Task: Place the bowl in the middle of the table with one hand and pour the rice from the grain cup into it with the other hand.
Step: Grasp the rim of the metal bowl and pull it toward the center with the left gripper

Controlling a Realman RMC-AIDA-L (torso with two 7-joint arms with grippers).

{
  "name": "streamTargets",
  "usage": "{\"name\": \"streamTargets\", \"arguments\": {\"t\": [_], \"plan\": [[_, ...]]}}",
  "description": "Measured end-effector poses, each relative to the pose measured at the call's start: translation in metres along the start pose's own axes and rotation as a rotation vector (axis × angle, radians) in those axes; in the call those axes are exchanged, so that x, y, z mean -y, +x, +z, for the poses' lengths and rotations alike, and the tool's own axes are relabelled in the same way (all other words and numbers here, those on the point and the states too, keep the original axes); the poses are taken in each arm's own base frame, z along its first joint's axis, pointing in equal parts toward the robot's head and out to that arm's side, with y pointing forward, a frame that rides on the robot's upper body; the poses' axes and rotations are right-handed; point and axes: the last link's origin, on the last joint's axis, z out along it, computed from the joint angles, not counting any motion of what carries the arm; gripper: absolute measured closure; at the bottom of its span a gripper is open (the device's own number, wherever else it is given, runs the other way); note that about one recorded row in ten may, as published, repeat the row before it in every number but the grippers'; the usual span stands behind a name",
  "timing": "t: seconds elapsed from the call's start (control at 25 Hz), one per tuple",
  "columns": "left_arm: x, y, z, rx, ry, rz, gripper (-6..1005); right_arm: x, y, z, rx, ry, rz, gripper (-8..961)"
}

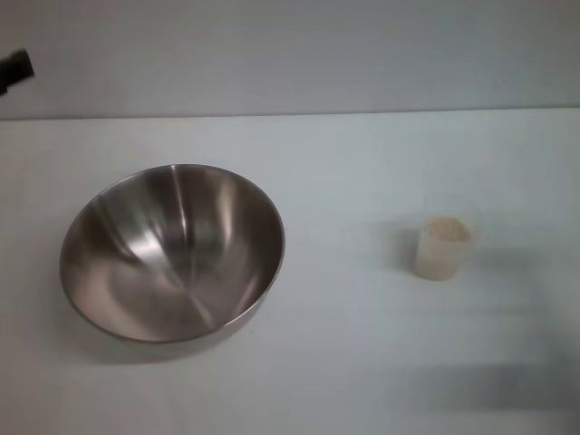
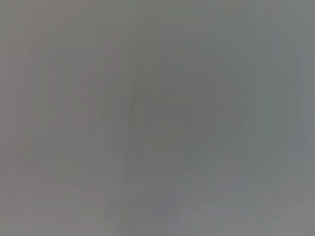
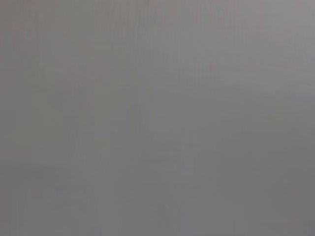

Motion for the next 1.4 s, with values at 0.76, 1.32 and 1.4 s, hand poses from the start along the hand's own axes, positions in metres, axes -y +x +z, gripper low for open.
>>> {"name": "streamTargets", "arguments": {"t": [0.76, 1.32, 1.4], "plan": [[-0.005, -0.036, -0.029, 0.435, -0.133, 0.115, 129, 0.004, 0.000, 0.001, -0.004, -0.001, -0.022, 378], [-0.011, -0.065, -0.002, 0.572, -0.167, 0.122, 148, 0.006, 0.002, 0.000, -0.013, -0.004, -0.035, 379], [-0.011, -0.067, 0.000, 0.578, -0.170, 0.123, 156, 0.007, 0.002, -0.001, -0.014, -0.004, -0.036, 379]]}}
